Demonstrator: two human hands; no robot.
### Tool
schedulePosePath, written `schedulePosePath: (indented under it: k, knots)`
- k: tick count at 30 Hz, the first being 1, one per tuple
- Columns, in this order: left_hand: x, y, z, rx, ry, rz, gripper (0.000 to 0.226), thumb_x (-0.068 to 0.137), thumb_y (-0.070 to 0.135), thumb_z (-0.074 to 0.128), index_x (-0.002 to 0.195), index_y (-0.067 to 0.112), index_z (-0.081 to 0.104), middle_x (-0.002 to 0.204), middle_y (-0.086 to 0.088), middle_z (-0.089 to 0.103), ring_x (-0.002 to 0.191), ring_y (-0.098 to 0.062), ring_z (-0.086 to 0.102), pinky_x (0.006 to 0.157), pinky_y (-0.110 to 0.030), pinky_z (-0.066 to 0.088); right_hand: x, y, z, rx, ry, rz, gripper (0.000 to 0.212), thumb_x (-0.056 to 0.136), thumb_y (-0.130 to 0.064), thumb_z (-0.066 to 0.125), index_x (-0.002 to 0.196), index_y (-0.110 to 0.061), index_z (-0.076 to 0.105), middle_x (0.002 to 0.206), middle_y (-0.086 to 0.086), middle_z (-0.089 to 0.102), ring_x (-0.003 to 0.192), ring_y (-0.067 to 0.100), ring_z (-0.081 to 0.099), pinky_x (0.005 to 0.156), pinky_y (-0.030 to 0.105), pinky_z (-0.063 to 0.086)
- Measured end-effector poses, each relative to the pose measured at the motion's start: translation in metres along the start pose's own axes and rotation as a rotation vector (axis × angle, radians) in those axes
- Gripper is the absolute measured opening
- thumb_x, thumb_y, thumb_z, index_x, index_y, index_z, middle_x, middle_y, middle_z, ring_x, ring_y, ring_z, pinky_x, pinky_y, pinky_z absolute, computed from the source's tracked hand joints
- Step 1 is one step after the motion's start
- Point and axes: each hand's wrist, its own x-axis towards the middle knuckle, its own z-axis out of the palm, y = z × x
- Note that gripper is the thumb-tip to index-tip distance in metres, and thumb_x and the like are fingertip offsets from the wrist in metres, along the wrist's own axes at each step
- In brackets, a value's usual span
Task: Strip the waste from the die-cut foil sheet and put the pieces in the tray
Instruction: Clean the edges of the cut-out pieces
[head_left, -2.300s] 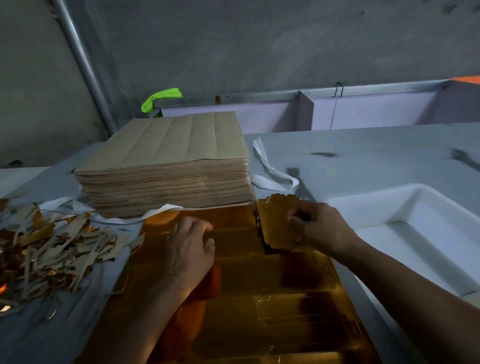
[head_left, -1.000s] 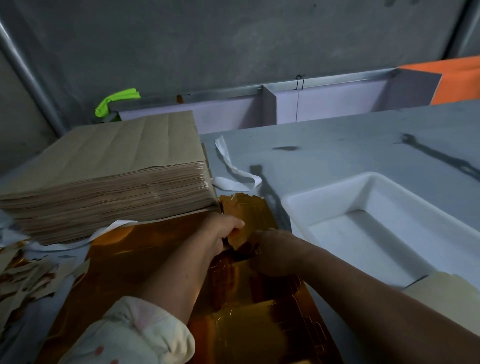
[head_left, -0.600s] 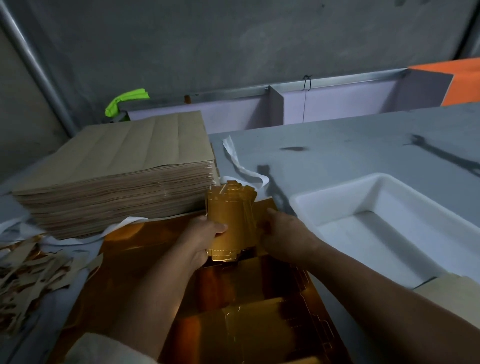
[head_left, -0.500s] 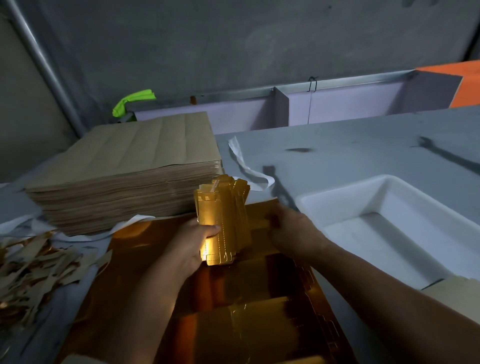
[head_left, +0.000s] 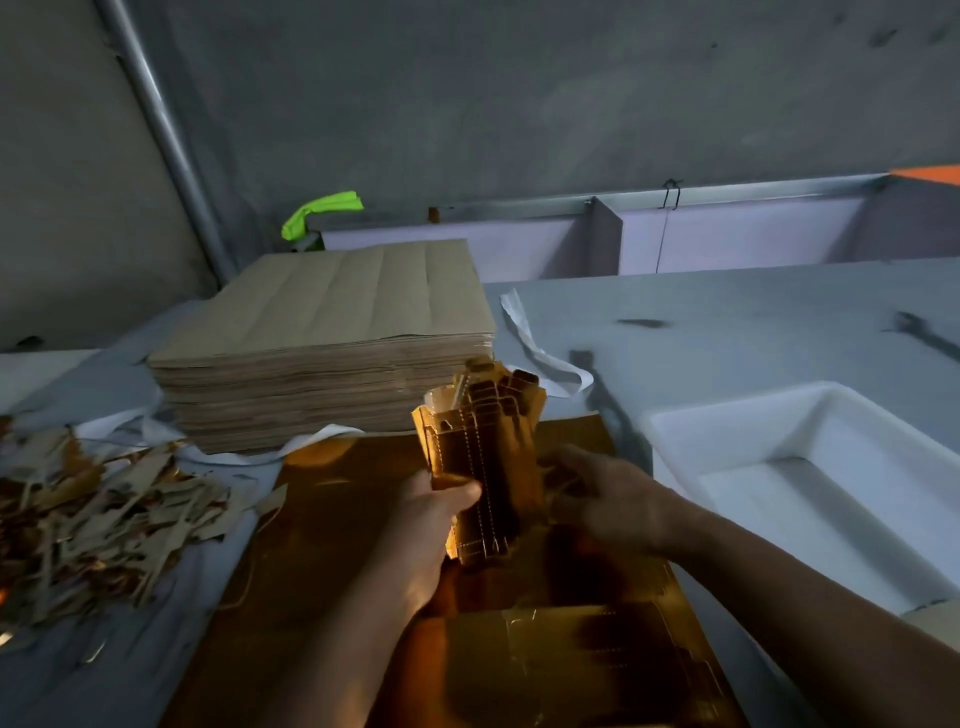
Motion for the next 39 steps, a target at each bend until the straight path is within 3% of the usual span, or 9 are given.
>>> schedulePosePath:
  k: [5, 16, 19, 21, 24, 29, 32, 35, 39]
  knots:
    - [0.000, -0.008, 0.020, 0.094, 0.033, 0.023, 0.062, 0.086, 0.031, 0.069, 0.140, 0.018, 0.042, 0.134, -0.009, 0.050, 0.121, -0.031, 0.050, 0.102, -0.058, 0.040, -0.004, -0.007, 0.000, 0.028, -0.043, -0.021, 0.023, 0.095, -0.032, 0.060, 0.111, -0.044, 0.050, 0.112, -0.011, 0.061, 0.102, 0.010, 0.062, 0.087, 0.033, 0.056]
    - [0.003, -0.015, 0.029, 0.057, 0.041, 0.091, 0.086, 0.086, 0.016, 0.069, 0.155, 0.023, 0.018, 0.157, -0.006, 0.029, 0.141, -0.030, 0.032, 0.107, -0.046, 0.030, -0.001, -0.002, 0.000, 0.040, 0.000, -0.032, 0.034, 0.097, -0.021, 0.056, 0.125, -0.039, 0.048, 0.114, -0.014, 0.062, 0.102, 0.005, 0.060, 0.073, 0.015, 0.045]
    - [-0.001, -0.013, 0.030, 0.073, 0.050, 0.111, 0.072, 0.088, 0.018, 0.068, 0.150, 0.018, 0.031, 0.149, -0.009, 0.040, 0.134, -0.031, 0.042, 0.103, -0.047, 0.036, -0.002, -0.002, -0.001, 0.049, 0.050, -0.051, 0.035, 0.096, -0.019, 0.056, 0.117, -0.046, 0.051, 0.110, -0.019, 0.062, 0.099, -0.001, 0.059, 0.071, 0.013, 0.044]
    - [-0.001, -0.011, 0.029, 0.114, 0.073, 0.136, 0.040, 0.087, 0.014, 0.068, 0.124, 0.014, 0.054, 0.124, -0.013, 0.059, 0.109, -0.026, 0.059, 0.083, -0.039, 0.046, -0.002, -0.003, -0.001, 0.051, 0.081, -0.069, 0.037, 0.097, -0.016, 0.054, 0.111, -0.050, 0.051, 0.109, -0.021, 0.061, 0.100, -0.003, 0.057, 0.074, 0.013, 0.044]
    - [-0.005, -0.005, 0.030, 0.107, 0.089, 0.188, 0.016, 0.088, 0.007, 0.066, 0.103, 0.010, 0.060, 0.096, -0.010, 0.065, 0.088, -0.022, 0.064, 0.068, -0.030, 0.045, -0.001, -0.004, -0.001, 0.064, 0.136, -0.079, 0.037, 0.098, -0.015, 0.054, 0.099, -0.052, 0.051, 0.102, -0.021, 0.061, 0.098, -0.001, 0.058, 0.075, 0.016, 0.045]
    - [-0.007, -0.005, 0.033, 0.116, 0.076, 0.181, 0.016, 0.086, 0.006, 0.067, 0.100, 0.013, 0.061, 0.093, -0.007, 0.068, 0.085, -0.021, 0.067, 0.073, -0.034, 0.052, 0.001, -0.002, -0.003, 0.157, 0.126, -0.047, 0.026, 0.095, -0.019, 0.060, 0.099, -0.044, 0.055, 0.101, -0.017, 0.065, 0.098, 0.004, 0.061, 0.078, 0.022, 0.047]
    - [-0.009, -0.007, 0.035, 0.100, 0.070, 0.122, 0.041, 0.084, 0.009, 0.070, 0.122, 0.010, 0.056, 0.117, -0.012, 0.064, 0.106, -0.028, 0.063, 0.094, -0.051, 0.050, 0.001, -0.003, -0.004, 0.200, 0.063, -0.009, 0.026, 0.091, -0.017, 0.065, 0.102, -0.040, 0.056, 0.100, -0.011, 0.067, 0.097, 0.009, 0.064, 0.083, 0.029, 0.053]
    - [-0.012, -0.007, 0.035, 0.064, 0.059, 0.122, 0.062, 0.082, 0.007, 0.071, 0.138, 0.007, 0.045, 0.126, -0.014, 0.061, 0.113, -0.032, 0.061, 0.098, -0.055, 0.048, 0.002, -0.004, -0.005, 0.218, 0.032, 0.014, 0.032, 0.089, -0.009, 0.063, 0.105, -0.037, 0.057, 0.104, -0.005, 0.067, 0.103, 0.015, 0.064, 0.093, 0.040, 0.053]
    - [-0.013, -0.006, 0.034, 0.086, 0.055, 0.150, 0.036, 0.081, 0.002, 0.069, 0.115, 0.010, 0.059, 0.100, -0.008, 0.072, 0.096, -0.027, 0.069, 0.088, -0.048, 0.054, 0.001, -0.006, -0.005, 0.238, 0.018, 0.013, 0.033, 0.088, -0.008, 0.064, 0.110, -0.032, 0.058, 0.105, -0.003, 0.067, 0.103, 0.017, 0.065, 0.096, 0.045, 0.054]
